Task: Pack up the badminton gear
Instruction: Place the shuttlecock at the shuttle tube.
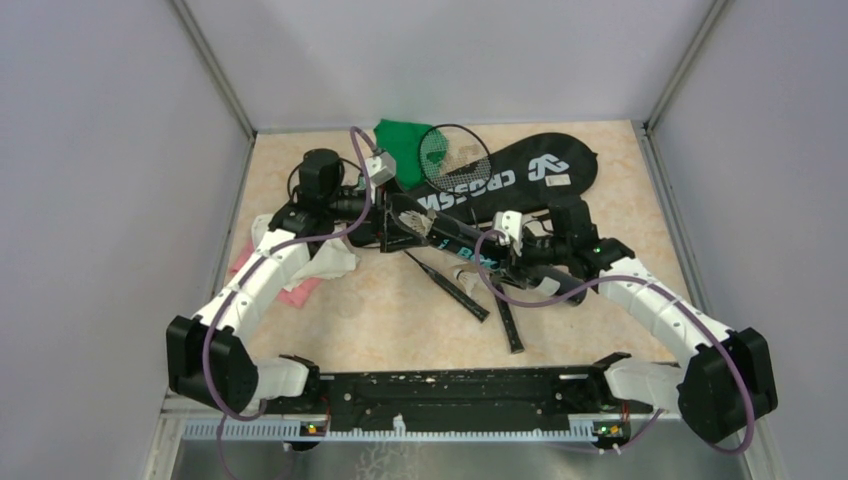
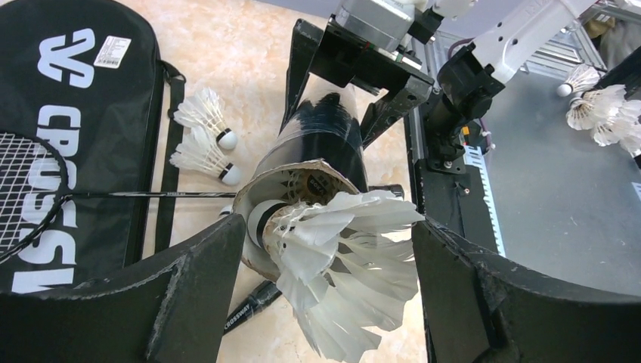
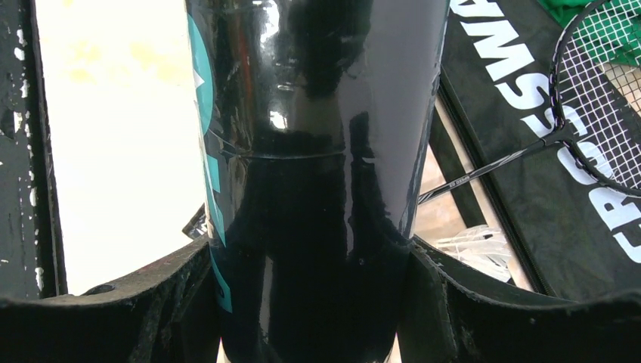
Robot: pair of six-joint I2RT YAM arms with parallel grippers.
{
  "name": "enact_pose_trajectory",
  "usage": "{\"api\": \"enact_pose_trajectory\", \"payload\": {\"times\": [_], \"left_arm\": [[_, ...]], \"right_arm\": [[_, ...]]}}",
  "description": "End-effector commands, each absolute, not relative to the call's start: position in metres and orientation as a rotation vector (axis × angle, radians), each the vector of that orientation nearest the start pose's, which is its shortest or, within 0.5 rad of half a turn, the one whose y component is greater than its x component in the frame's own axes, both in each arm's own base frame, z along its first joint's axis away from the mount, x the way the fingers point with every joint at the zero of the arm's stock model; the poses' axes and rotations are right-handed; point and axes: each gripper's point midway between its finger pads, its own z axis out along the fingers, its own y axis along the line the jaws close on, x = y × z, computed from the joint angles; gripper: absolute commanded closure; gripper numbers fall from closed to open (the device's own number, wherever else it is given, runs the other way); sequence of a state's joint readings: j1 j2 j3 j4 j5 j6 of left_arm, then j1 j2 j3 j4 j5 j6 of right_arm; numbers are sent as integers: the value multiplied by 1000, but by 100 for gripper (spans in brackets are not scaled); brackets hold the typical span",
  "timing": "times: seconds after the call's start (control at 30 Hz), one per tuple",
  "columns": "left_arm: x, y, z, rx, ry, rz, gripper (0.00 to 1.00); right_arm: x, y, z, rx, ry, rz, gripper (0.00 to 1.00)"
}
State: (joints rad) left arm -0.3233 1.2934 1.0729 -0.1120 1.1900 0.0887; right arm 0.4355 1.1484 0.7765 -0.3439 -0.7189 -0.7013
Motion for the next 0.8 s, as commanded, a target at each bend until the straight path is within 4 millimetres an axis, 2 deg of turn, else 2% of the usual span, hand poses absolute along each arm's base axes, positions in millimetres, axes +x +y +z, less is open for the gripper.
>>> {"api": "enact_pose_trajectory", "payload": {"times": [0.0,0.37,0.57,0.77], "left_arm": [[277,-252,299,1149,1432,-1107,12],[280,-249,308,1113,1454,-1190,13],[283,-243,313,1071,1474,-1300,14],[276,-242,317,1097,1446,-1348,12]], "right_arm": [[226,235,180,-1513,1377,731,66],[221,235,180,-1528,1353,745,66],[215,240,186,-1542,1313,797,67],[215,245,191,-1540,1302,835,67]]}}
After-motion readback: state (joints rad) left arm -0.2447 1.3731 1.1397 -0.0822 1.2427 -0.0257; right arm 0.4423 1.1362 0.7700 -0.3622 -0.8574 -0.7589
